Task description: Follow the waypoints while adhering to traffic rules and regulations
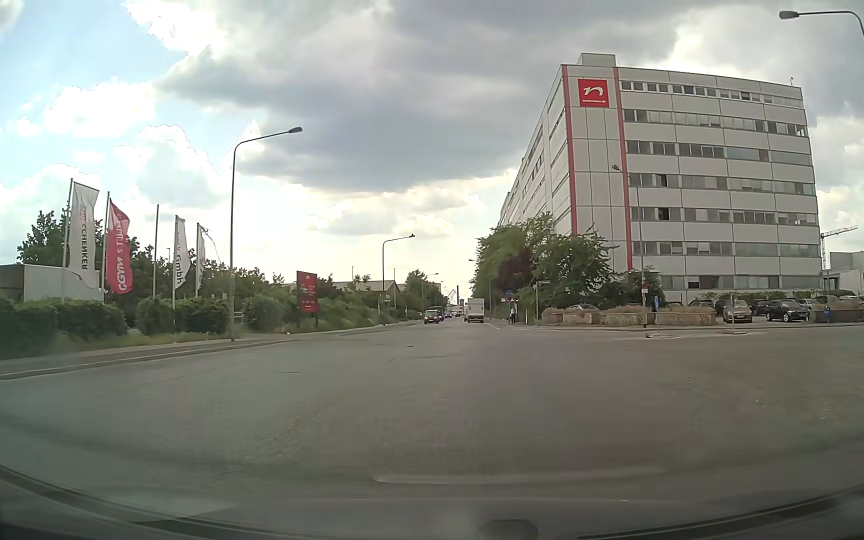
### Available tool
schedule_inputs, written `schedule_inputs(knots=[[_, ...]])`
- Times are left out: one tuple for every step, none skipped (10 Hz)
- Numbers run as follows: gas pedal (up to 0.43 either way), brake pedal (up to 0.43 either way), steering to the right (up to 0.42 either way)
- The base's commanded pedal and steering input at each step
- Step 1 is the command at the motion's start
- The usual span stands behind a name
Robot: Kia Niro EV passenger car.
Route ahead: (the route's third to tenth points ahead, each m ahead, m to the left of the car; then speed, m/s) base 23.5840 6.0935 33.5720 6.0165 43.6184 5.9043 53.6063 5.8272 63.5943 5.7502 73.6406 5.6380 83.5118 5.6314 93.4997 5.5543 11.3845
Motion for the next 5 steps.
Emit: schedule_inputs(knots=[[0.177, 0.03, 0.0], [0.177, 0.03, 0.0], [0.177, 0.03, 0.0], [0.177, 0.03, 0.0], [0.177, 0.03, 0.0]])
